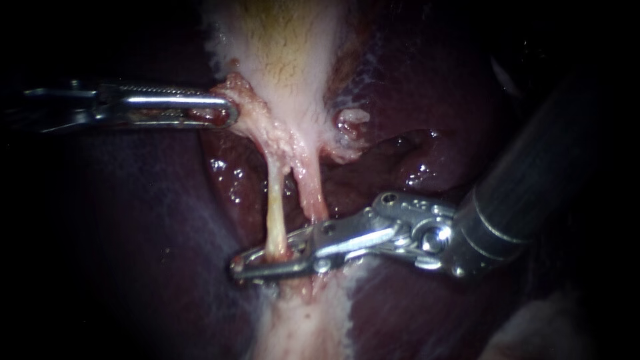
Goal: Clipping first clip left tube
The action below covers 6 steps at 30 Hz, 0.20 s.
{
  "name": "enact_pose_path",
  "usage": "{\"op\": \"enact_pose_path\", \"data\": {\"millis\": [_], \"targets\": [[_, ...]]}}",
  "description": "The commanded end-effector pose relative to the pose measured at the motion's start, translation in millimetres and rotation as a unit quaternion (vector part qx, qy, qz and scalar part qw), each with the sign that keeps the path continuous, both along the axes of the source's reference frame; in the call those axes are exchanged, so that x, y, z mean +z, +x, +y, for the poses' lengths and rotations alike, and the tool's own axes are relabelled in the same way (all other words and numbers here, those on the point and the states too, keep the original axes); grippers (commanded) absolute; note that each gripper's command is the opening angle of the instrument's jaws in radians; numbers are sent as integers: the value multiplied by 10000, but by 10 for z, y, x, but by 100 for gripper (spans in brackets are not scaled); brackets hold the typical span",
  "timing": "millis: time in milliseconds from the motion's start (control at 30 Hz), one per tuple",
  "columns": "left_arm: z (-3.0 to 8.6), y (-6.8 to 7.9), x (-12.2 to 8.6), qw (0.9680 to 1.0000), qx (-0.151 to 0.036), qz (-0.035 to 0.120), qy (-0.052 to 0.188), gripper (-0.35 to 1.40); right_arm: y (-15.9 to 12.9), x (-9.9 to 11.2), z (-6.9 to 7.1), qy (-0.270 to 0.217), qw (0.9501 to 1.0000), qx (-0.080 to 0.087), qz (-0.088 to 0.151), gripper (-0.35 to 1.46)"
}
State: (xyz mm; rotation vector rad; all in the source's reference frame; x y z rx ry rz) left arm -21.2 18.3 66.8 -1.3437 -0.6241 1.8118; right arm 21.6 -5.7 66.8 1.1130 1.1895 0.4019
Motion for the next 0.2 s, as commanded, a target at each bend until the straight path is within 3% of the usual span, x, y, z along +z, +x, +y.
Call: {"op": "enact_pose_path", "data": {"millis": [33, 200], "targets": [[0, 0, 0, 10000, 1, -1, -1, -35, 0, 0, 0, -4, 10000, 2, 0, -35], [0, 0, 0, 10000, 1, -2, -1, -35, 0, 1, -1, -6, 10000, 2, 0, -35]]}}
